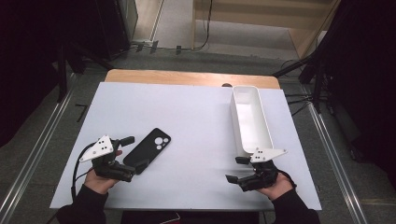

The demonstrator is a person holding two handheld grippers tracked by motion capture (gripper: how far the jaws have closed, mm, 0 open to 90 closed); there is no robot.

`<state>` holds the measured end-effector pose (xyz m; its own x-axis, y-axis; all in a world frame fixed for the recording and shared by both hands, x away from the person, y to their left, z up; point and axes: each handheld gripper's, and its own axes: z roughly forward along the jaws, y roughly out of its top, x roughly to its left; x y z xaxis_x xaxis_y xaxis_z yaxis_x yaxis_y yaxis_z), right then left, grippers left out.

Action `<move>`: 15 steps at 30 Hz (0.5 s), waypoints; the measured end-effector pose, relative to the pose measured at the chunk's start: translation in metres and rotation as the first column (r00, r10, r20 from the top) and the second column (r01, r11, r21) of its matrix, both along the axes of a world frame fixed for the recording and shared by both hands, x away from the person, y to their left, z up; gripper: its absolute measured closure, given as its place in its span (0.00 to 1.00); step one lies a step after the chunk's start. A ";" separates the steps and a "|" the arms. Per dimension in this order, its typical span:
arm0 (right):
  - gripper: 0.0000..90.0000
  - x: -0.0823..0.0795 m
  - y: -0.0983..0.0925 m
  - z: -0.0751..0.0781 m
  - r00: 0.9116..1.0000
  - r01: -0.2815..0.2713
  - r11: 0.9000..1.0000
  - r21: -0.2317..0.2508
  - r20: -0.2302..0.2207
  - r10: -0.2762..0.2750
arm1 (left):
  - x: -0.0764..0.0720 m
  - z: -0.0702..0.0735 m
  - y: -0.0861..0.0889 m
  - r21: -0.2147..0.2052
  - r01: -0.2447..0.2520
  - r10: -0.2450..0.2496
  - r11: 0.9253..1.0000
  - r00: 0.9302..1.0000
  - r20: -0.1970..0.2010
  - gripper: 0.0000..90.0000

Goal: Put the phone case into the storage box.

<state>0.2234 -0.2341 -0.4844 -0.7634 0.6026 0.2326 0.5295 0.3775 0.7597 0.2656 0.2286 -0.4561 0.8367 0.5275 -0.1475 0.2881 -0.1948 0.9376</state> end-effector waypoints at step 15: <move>0.20 0.000 -0.001 0.000 1.000 0.001 1.000 0.003 0.008 -0.001 | 0.000 0.000 -0.001 0.003 0.003 -0.003 1.000 1.000 0.001 0.00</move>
<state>0.2230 -0.2347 -0.4843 -0.7645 0.6026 0.2289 0.5241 0.3744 0.7650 0.2653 0.2279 -0.4563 0.8386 0.5252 -0.1449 0.2865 -0.1989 0.9372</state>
